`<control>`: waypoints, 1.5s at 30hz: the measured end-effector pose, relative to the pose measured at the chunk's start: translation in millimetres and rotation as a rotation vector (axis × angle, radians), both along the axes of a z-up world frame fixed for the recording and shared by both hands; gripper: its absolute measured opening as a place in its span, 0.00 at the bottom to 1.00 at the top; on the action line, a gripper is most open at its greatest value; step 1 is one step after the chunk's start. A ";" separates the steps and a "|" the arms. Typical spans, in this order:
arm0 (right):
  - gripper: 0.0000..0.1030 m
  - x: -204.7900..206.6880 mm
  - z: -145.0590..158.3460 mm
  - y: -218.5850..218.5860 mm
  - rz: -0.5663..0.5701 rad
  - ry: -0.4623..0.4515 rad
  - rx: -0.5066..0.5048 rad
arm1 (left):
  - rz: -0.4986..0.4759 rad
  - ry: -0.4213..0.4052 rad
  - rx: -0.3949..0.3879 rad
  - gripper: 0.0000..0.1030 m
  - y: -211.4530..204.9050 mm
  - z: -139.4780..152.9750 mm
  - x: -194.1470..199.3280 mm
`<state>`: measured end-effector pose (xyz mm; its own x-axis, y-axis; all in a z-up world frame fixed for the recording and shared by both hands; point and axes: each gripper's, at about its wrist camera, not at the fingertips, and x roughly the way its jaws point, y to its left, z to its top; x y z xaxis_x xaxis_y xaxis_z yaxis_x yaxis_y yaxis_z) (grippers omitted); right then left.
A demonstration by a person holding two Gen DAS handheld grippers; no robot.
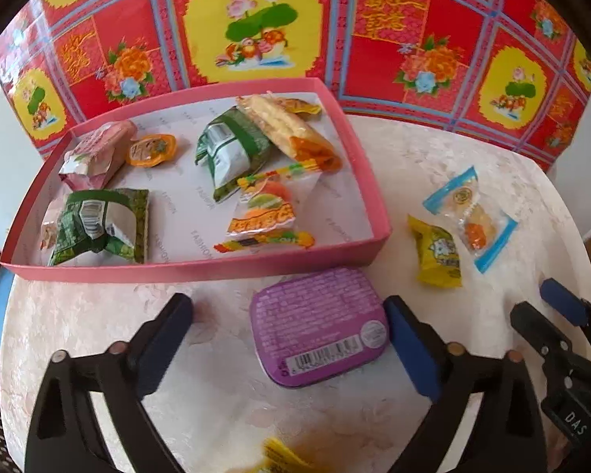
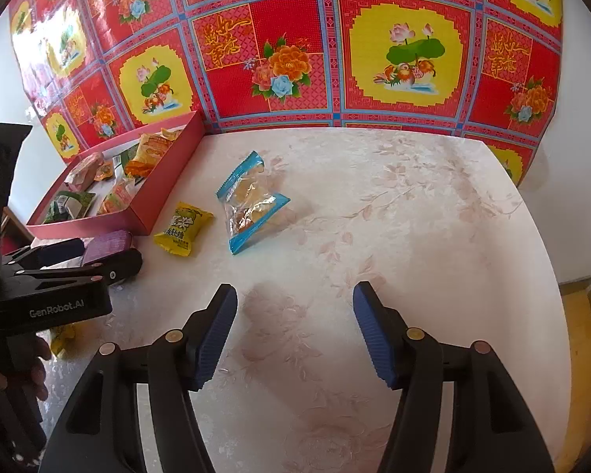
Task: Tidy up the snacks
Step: 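Grasp the purple tin with the left gripper and lift it, then hold the purple tin in the left gripper while the right grasps the clear candy packet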
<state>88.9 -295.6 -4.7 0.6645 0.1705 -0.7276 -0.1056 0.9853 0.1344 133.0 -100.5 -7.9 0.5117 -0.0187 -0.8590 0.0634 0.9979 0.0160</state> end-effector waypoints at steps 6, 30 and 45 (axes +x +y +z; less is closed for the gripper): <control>0.68 -0.2 -0.1 1.4 0.016 0.001 0.006 | -0.001 0.019 0.000 1.00 7.3 -0.4 0.6; 0.68 55.3 18.7 24.6 0.066 -0.015 -0.014 | 0.066 -0.071 -0.046 0.64 84.2 43.8 -35.1; 0.51 69.3 2.2 47.5 0.031 0.004 -0.126 | 0.126 -0.057 -0.051 0.64 114.5 29.8 -43.8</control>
